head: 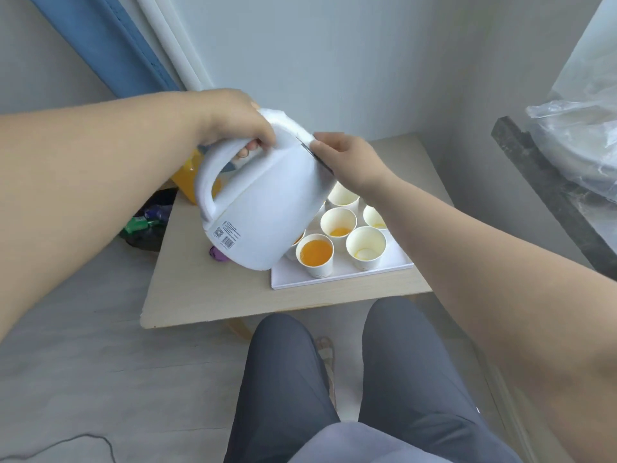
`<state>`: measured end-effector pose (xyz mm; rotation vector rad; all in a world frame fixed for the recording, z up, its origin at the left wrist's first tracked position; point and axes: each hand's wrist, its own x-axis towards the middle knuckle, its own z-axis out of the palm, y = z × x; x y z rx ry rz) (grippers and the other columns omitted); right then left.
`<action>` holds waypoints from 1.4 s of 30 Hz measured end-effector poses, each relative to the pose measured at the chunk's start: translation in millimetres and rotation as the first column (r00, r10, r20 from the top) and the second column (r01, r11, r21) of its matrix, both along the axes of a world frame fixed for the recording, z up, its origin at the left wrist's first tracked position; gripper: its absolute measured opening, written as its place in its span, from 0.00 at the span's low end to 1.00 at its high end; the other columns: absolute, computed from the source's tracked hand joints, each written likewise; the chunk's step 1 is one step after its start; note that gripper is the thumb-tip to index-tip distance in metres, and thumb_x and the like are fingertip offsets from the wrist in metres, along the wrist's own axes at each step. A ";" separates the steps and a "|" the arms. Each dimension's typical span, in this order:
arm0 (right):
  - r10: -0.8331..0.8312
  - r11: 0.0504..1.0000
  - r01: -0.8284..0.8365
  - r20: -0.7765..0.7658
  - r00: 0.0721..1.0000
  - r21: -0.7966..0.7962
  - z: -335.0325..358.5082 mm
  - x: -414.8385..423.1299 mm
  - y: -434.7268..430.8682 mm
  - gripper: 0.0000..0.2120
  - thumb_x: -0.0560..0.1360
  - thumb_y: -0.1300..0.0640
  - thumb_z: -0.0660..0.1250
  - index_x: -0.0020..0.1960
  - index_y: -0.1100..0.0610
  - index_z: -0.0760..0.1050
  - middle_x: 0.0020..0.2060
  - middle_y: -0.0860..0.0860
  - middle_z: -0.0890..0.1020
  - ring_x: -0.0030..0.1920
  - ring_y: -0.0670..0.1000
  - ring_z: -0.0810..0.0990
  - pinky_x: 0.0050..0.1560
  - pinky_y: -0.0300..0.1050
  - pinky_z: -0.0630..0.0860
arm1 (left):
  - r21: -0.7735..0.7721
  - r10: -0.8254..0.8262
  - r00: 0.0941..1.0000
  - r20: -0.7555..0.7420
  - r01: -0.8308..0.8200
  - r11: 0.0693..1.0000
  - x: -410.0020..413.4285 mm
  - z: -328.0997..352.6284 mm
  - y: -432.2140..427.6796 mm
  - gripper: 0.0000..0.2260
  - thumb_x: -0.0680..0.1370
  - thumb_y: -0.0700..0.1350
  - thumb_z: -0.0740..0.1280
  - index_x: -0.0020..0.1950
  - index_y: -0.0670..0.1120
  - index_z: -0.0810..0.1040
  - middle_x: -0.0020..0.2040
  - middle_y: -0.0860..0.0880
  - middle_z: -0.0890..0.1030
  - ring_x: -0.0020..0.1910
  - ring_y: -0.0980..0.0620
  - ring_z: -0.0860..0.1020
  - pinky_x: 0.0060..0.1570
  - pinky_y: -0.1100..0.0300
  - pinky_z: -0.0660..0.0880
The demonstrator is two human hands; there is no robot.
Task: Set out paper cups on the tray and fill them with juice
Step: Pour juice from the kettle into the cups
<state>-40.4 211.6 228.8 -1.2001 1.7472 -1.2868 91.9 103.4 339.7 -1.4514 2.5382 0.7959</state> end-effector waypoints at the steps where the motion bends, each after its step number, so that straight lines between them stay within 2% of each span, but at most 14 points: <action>1: 0.000 1.000 0.000 -0.085 0.996 0.006 5.9 6.9 -5.8 0.14 0.78 0.46 0.59 0.34 0.47 0.71 0.31 0.39 0.70 0.37 0.42 0.69 0.40 0.38 0.64 | 0.061 0.052 0.998 -0.042 -0.050 0.997 14.5 0.7 -5.5 0.06 0.71 0.37 0.69 0.38 0.43 0.72 0.23 0.49 0.72 0.23 0.51 0.70 0.32 0.61 0.70; 4: 0.083 0.996 -0.083 -0.339 0.937 0.013 22.0 38.6 -20.3 0.06 0.79 0.44 0.59 0.46 0.40 0.73 0.43 0.41 0.74 0.50 0.50 0.71 0.49 0.42 0.66 | 0.213 0.197 0.970 -0.140 -0.164 0.963 66.4 -6.2 -16.5 0.08 0.73 0.35 0.68 0.43 0.46 0.73 0.28 0.49 0.73 0.26 0.54 0.72 0.31 0.63 0.74; 6: 0.152 0.988 -0.145 -0.452 0.879 0.051 28.7 60.1 -27.8 0.17 0.79 0.43 0.59 0.65 0.45 0.73 0.60 0.48 0.76 0.62 0.53 0.71 0.59 0.44 0.66 | 0.296 0.289 0.930 -0.227 -0.217 0.930 98.6 -16.5 -17.5 0.11 0.74 0.32 0.66 0.45 0.48 0.73 0.32 0.50 0.75 0.26 0.57 0.75 0.28 0.64 0.76; 8: 0.228 0.973 -0.215 -0.527 0.819 0.088 30.8 85.2 -36.2 0.23 0.79 0.44 0.60 0.72 0.49 0.67 0.67 0.53 0.71 0.68 0.55 0.68 0.65 0.45 0.64 | 0.371 0.376 0.863 -0.339 -0.245 0.896 133.3 -27.7 -16.3 0.14 0.73 0.28 0.64 0.45 0.48 0.74 0.30 0.52 0.79 0.27 0.58 0.78 0.27 0.65 0.77; 10: 0.308 0.948 -0.296 -0.572 0.760 0.117 29.2 110.3 -43.1 0.24 0.79 0.45 0.60 0.73 0.50 0.66 0.70 0.54 0.69 0.70 0.56 0.65 0.68 0.46 0.62 | 0.393 0.409 0.815 -0.410 -0.247 0.886 167.5 -42.2 -18.0 0.16 0.73 0.25 0.62 0.46 0.47 0.75 0.30 0.55 0.81 0.33 0.56 0.80 0.32 0.67 0.77; 13: 0.410 0.901 -0.394 -0.654 0.636 0.181 18.9 138.8 -52.4 0.24 0.80 0.47 0.60 0.74 0.52 0.64 0.72 0.54 0.67 0.72 0.54 0.63 0.68 0.42 0.57 | 0.376 0.439 0.787 -0.433 -0.285 0.882 209.9 -67.3 -21.7 0.19 0.72 0.24 0.62 0.53 0.45 0.75 0.41 0.52 0.81 0.43 0.55 0.78 0.41 0.68 0.75; 16: 0.473 0.866 -0.434 -0.686 0.552 0.248 5.5 159.2 -58.2 0.25 0.80 0.48 0.60 0.75 0.53 0.62 0.73 0.53 0.66 0.72 0.55 0.61 0.68 0.41 0.55 | 0.393 0.512 0.737 -0.442 -0.354 0.849 239.1 -95.3 -21.6 0.17 0.71 0.24 0.63 0.48 0.46 0.75 0.44 0.48 0.78 0.45 0.53 0.76 0.48 0.63 0.72; 23: 0.562 0.817 -0.455 -0.667 0.489 0.354 -25.8 184.4 -81.0 0.24 0.80 0.51 0.61 0.74 0.51 0.63 0.72 0.52 0.65 0.70 0.57 0.63 0.70 0.50 0.63 | 0.472 0.616 0.633 -0.470 -0.410 0.781 269.6 -156.1 -23.3 0.20 0.71 0.25 0.66 0.48 0.51 0.75 0.45 0.51 0.78 0.45 0.55 0.76 0.48 0.64 0.71; 26: 0.581 0.803 -0.458 -0.672 0.459 0.381 -34.1 188.1 -86.8 0.23 0.80 0.52 0.61 0.74 0.51 0.64 0.72 0.53 0.65 0.70 0.57 0.64 0.68 0.51 0.65 | 0.502 0.632 0.613 -0.474 -0.401 0.766 274.1 -173.9 -25.9 0.20 0.72 0.25 0.66 0.49 0.51 0.74 0.45 0.51 0.77 0.45 0.56 0.76 0.48 0.66 0.70; 29: 0.607 0.783 -0.462 -0.674 0.421 0.417 -43.3 192.2 -91.0 0.23 0.79 0.51 0.62 0.74 0.50 0.65 0.71 0.52 0.65 0.69 0.57 0.64 0.66 0.54 0.68 | 0.536 0.642 0.610 -0.464 -0.384 0.752 281.4 -190.8 -29.5 0.20 0.72 0.25 0.65 0.57 0.47 0.73 0.47 0.51 0.77 0.48 0.55 0.75 0.50 0.65 0.70; 32: 0.596 0.786 -0.471 -0.693 0.405 0.401 -49.5 197.7 -96.0 0.24 0.78 0.51 0.63 0.74 0.49 0.65 0.71 0.52 0.65 0.69 0.56 0.64 0.64 0.54 0.70 | 0.550 0.647 0.615 -0.452 -0.379 0.744 288.8 -201.4 -33.8 0.19 0.73 0.26 0.65 0.53 0.49 0.74 0.47 0.49 0.76 0.47 0.54 0.75 0.50 0.65 0.70; 37: 0.610 0.763 -0.496 -0.714 0.343 0.414 -58.1 204.3 -103.9 0.28 0.78 0.54 0.65 0.75 0.47 0.61 0.74 0.48 0.62 0.71 0.54 0.60 0.65 0.50 0.69 | 0.503 0.662 0.599 -0.449 -0.444 0.742 294.8 -211.8 -44.9 0.16 0.72 0.29 0.68 0.49 0.50 0.74 0.44 0.51 0.76 0.47 0.52 0.75 0.49 0.63 0.71; 40: 0.597 0.771 -0.479 -0.736 0.318 0.419 -64.2 212.4 -110.7 0.29 0.78 0.55 0.64 0.76 0.47 0.59 0.75 0.47 0.60 0.74 0.52 0.57 0.64 0.47 0.69 | 0.398 0.659 0.608 -0.442 -0.526 0.752 293.3 -215.7 -53.0 0.17 0.74 0.32 0.69 0.60 0.44 0.73 0.50 0.48 0.76 0.53 0.49 0.73 0.51 0.60 0.68; 42: 0.556 0.799 -0.482 -0.747 0.365 0.359 -67.7 217.9 -109.4 0.28 0.77 0.56 0.66 0.75 0.50 0.63 0.74 0.49 0.62 0.73 0.53 0.58 0.64 0.47 0.68 | 0.227 0.606 0.692 -0.393 -0.565 0.793 293.3 -213.5 -56.7 0.22 0.74 0.34 0.68 0.66 0.44 0.70 0.58 0.45 0.73 0.57 0.46 0.73 0.53 0.57 0.69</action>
